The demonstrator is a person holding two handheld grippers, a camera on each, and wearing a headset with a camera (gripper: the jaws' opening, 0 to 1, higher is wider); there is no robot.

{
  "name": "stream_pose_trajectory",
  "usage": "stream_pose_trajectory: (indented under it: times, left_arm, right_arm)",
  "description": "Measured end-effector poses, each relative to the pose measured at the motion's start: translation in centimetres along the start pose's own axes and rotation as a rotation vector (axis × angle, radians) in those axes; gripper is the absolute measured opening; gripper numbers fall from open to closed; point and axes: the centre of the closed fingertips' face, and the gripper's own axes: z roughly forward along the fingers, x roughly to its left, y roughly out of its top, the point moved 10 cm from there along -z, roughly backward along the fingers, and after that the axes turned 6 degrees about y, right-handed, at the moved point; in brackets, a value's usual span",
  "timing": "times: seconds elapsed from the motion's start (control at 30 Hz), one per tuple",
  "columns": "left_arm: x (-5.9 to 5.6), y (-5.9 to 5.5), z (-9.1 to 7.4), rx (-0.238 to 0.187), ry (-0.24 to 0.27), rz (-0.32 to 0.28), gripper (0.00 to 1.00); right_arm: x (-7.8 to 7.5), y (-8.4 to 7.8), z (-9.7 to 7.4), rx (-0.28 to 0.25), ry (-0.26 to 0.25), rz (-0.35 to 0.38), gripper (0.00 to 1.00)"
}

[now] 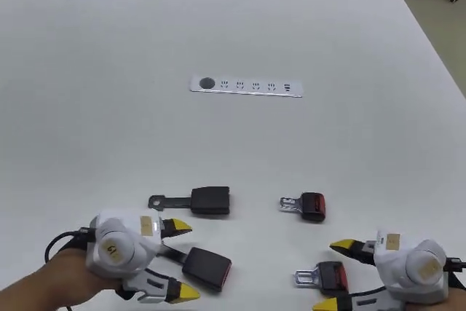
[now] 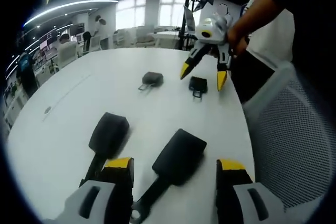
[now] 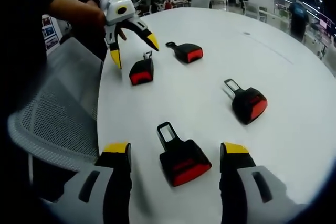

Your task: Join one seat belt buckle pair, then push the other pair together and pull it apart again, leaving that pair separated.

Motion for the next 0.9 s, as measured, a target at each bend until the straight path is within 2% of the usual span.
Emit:
stream_pose_trajectory:
  times: [0.1,0.23,0.37,0.4,0.43,0.53,0.63,0.7,0.8,0.9]
  left_arm:
    - [0.1,-0.3,0.9,0.027,-0.038,0.045,0.62]
    - [0.3,-0.5,1.7,0.047,-0.061,0.089,0.59]
    - [0.6,-0.8,2.2,0.056,-0.073,0.103,0.55]
    - [0.6,-0.9,2.3,0.061,-0.076,0.108,0.54]
    - [0.7,-1.0,2.3,0.063,-0.081,0.117,0.52]
    - [0.7,-1.2,2.5,0.069,-0.09,0.136,0.45]
    - [0.9,-1.2,2.4,0.055,-0.085,0.13,0.41]
    - [0.8,-1.3,2.4,0.051,-0.08,0.129,0.39]
    - [0.6,-1.3,2.3,0.041,-0.057,0.099,0.38]
    - [0.4,-1.6,2.3,0.033,-0.035,0.098,0.37]
  right_arm:
    - [-0.1,0.1,0.0,0.032,0.023,-0.016,0.64]
    - [-0.4,-0.2,0.0,0.064,0.052,-0.046,0.6]
    - [-0.7,-0.5,0.0,0.104,0.073,-0.07,0.59]
    - [-0.9,-0.3,0.1,0.09,0.078,-0.112,0.57]
    - [-0.8,-0.6,-0.1,0.102,0.077,-0.084,0.56]
    - [-1.0,-0.5,-0.3,0.11,0.083,-0.101,0.53]
    - [-1.1,-0.6,-0.4,0.113,0.084,-0.123,0.48]
    - [-1.2,-0.7,-0.5,0.117,0.081,-0.126,0.37]
    - [-1.2,-0.6,-0.3,0.118,0.079,-0.124,0.37]
    - [-1.2,-0.7,-0.2,0.124,0.07,-0.132,0.37]
